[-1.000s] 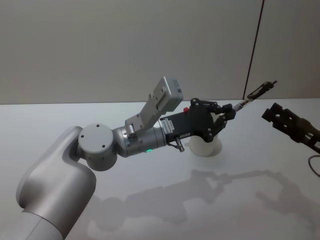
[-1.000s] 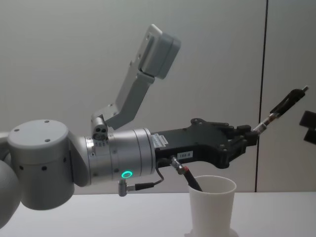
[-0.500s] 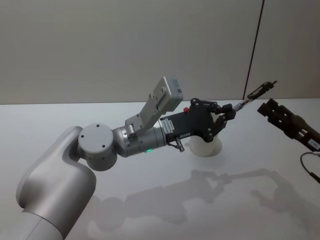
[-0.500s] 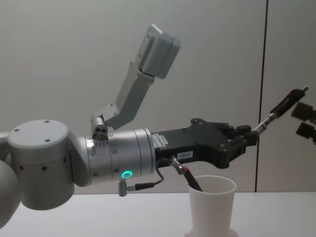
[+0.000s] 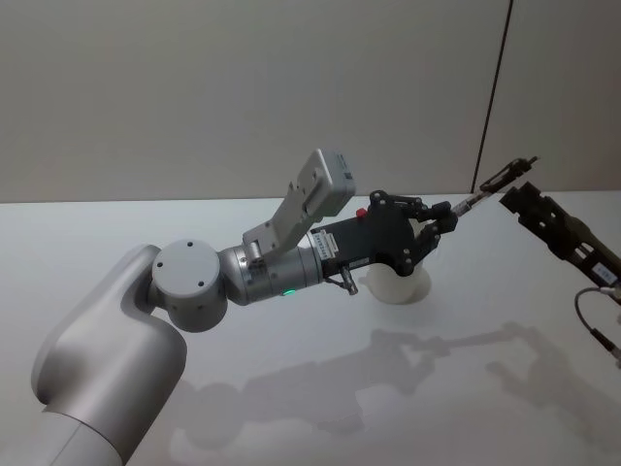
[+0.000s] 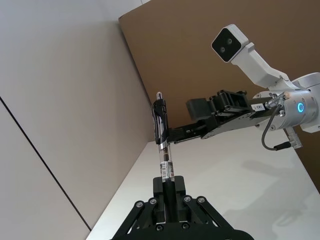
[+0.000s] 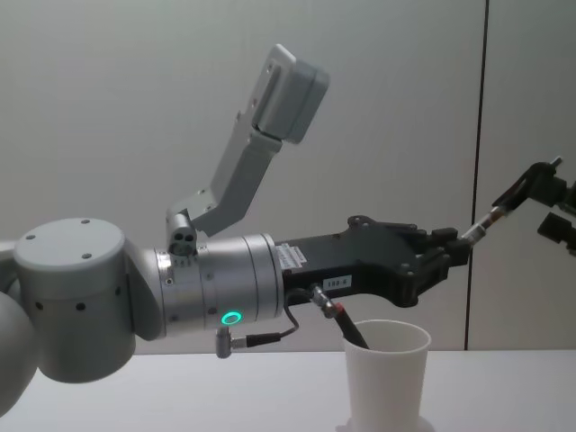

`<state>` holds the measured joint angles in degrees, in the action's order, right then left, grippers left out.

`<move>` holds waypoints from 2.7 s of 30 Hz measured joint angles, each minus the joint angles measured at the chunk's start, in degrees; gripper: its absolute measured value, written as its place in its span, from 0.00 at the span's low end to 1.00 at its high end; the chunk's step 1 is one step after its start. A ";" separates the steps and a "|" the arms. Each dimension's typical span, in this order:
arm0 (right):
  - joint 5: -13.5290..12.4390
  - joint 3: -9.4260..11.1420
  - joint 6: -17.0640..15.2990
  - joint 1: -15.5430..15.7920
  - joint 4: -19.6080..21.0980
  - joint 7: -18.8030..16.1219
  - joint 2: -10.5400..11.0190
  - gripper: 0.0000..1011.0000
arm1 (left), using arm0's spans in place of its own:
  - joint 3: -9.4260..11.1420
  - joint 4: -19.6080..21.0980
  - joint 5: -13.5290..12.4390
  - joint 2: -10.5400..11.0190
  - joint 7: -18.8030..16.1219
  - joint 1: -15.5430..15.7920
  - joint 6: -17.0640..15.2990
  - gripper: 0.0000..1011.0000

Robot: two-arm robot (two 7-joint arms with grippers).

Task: Place the pen into the pen holder.

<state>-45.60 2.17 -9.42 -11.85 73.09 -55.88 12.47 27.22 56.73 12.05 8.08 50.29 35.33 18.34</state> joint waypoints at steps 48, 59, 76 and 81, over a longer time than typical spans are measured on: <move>-3.22 -3.83 6.19 -2.70 -3.82 1.21 -1.32 0.99 | 0.00 0.00 0.00 0.00 0.00 0.00 0.00 0.13; -3.43 -4.40 7.11 -3.53 -5.05 0.19 -1.30 0.74 | 0.00 0.00 0.00 0.00 0.00 0.00 0.00 0.13; -4.80 -4.97 8.12 -4.29 -5.94 -2.07 -1.02 0.20 | 0.00 0.00 0.00 0.00 0.01 0.00 0.00 0.13; -5.16 -5.09 8.31 -4.36 -5.99 -2.34 -0.91 0.12 | 0.00 0.01 0.03 -0.01 0.02 0.00 0.01 0.13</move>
<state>-50.76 -2.93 -1.11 -16.21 67.10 -58.22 11.56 27.22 56.74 12.09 8.08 50.31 35.33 18.34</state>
